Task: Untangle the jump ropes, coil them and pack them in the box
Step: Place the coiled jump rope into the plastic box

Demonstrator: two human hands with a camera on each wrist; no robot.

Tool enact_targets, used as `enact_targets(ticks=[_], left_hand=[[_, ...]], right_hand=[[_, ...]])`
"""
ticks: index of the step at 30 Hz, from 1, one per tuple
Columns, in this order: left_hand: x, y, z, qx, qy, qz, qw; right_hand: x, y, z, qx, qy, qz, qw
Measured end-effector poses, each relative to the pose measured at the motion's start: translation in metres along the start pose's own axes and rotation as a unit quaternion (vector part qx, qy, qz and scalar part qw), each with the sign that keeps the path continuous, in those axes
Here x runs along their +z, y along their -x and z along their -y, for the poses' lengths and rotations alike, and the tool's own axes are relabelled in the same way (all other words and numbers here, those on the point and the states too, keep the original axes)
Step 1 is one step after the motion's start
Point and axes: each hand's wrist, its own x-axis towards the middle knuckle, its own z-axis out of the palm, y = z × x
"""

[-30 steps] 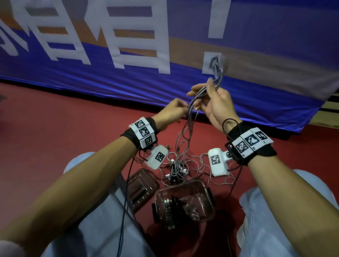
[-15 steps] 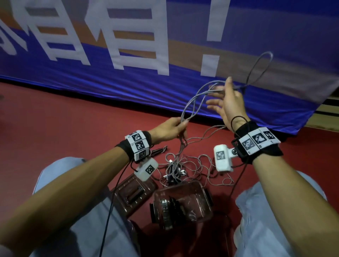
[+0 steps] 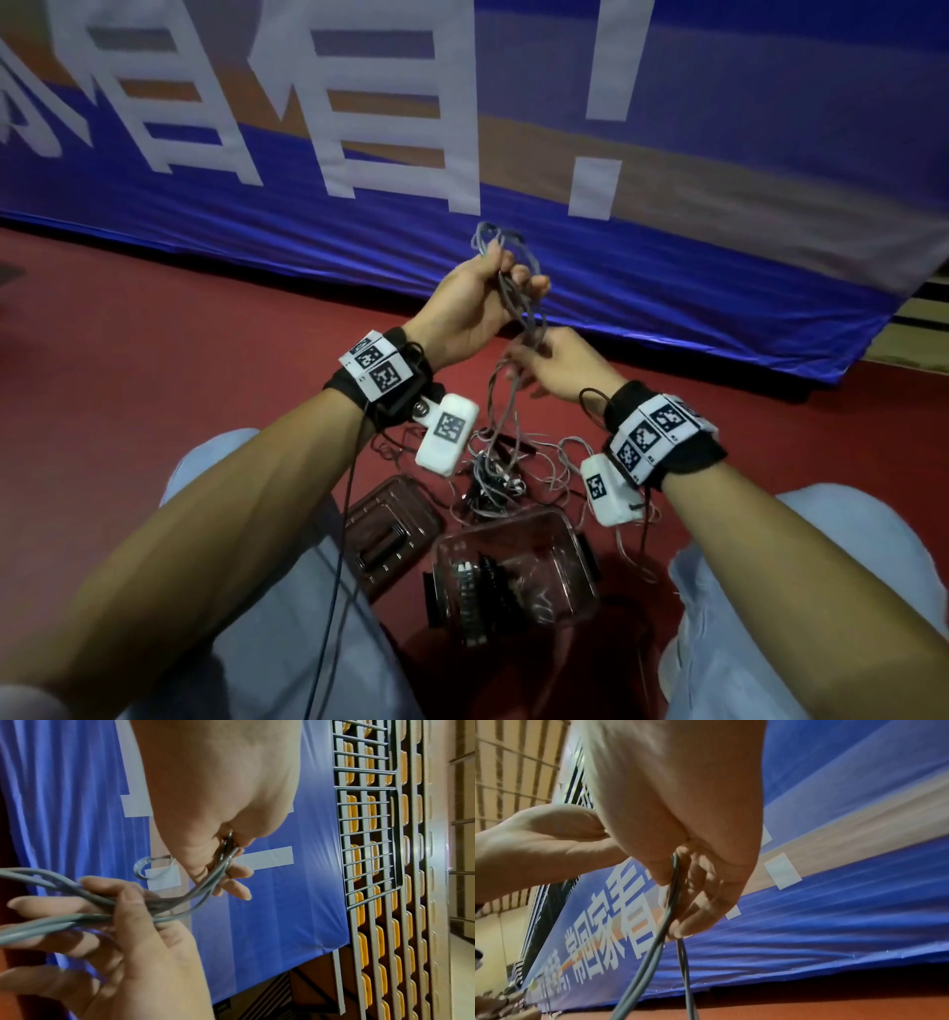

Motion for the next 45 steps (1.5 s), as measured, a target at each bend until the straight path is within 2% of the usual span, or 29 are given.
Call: enact_targets(ticks=[2,4,6,7,9,11,14,16,18,19,20,22,25,26,27,28,29,31,32,34,36,39,40,42,45], left_hand=[[0.005,-0.002,-0.006,0.009,-0.028,-0.008,1.000],[0.004,-0.005,-0.009,0.020,-0.126,-0.032,0.991],[-0.002,-0.008,-0.007,-0.002,-0.215,-0.041,0.976],[-0.004,-0.009,-0.004,-0.030,-0.241,-0.024,0.970],[-0.008,-0.006,0.007,-0.106,-0.268,0.060,0.956],[-0.010,0.001,0.021,-0.163,-0.314,0.129,0.926],[-0.015,0.014,0.038,-0.162,-0.410,0.181,0.879],[-0.021,0.015,0.041,-0.158,-0.435,0.146,0.875],[-0.028,0.011,0.037,-0.129,-0.442,0.051,0.886],[-0.031,0.009,0.033,-0.106,-0.442,0.011,0.891],[-0.032,0.008,0.029,-0.082,-0.436,-0.016,0.896],[-0.030,0.007,0.022,-0.048,-0.413,-0.046,0.908],[-0.023,0.004,0.020,-0.044,-0.367,-0.078,0.926],[-0.021,0.002,0.020,-0.050,-0.347,-0.090,0.932],[-0.020,0.001,0.021,-0.054,-0.328,-0.098,0.938],[-0.017,0.000,0.020,-0.059,-0.310,-0.100,0.944],[-0.015,-0.001,0.020,-0.064,-0.292,-0.097,0.949],[-0.009,-0.003,0.019,-0.078,-0.257,-0.082,0.960],[-0.007,-0.004,0.019,-0.086,-0.239,-0.073,0.965],[-0.005,-0.007,0.020,-0.100,-0.197,-0.057,0.974],[-0.004,-0.010,0.021,-0.111,-0.150,-0.037,0.982],[0.002,-0.011,0.021,-0.114,-0.084,0.003,0.990],[0.004,-0.011,0.021,-0.110,-0.072,0.018,0.991],[0.008,-0.009,0.018,-0.099,-0.046,0.047,0.993],[0.010,-0.011,0.014,-0.078,0.012,0.079,0.994]], right_hand=[[-0.002,-0.001,0.008,-0.015,-0.061,-0.043,0.997],[-0.007,-0.001,0.014,-0.044,-0.130,-0.060,0.989],[-0.015,0.002,0.023,-0.058,-0.207,-0.074,0.974],[-0.019,0.005,0.027,-0.062,-0.247,-0.082,0.963],[-0.031,0.012,0.034,-0.071,-0.336,-0.087,0.935],[-0.045,0.019,0.038,-0.076,-0.404,-0.092,0.907],[-0.066,0.022,0.035,-0.059,-0.453,-0.128,0.880],[-0.078,0.020,0.028,-0.020,-0.445,-0.150,0.883],[-0.086,0.017,0.021,0.065,-0.437,-0.148,0.885],[-0.090,0.016,0.017,0.113,-0.459,-0.138,0.870],[-0.092,0.016,0.015,0.148,-0.499,-0.129,0.844],[-0.098,0.016,0.012,0.161,-0.605,-0.140,0.767],[-0.110,0.016,0.008,0.086,-0.725,-0.188,0.657],[-0.115,0.013,0.007,0.058,-0.742,-0.217,0.632],[-0.118,0.009,0.004,0.037,-0.734,-0.260,0.626],[-0.118,0.010,0.007,0.027,-0.697,-0.299,0.651],[-0.116,0.005,0.004,0.032,-0.633,-0.329,0.700],[-0.107,0.002,0.000,0.098,-0.415,-0.354,0.832],[-0.102,0.002,-0.005,0.130,-0.290,-0.344,0.884],[-0.093,0.002,-0.013,0.138,-0.124,-0.262,0.947],[-0.077,0.012,-0.010,0.110,-0.096,-0.124,0.981],[-0.053,0.025,-0.001,0.045,-0.031,0.056,0.997],[-0.047,0.029,0.000,0.017,0.016,0.090,0.996],[-0.039,0.031,-0.004,-0.022,0.094,0.115,0.989],[-0.023,0.027,-0.014,-0.047,0.081,0.119,0.988]])
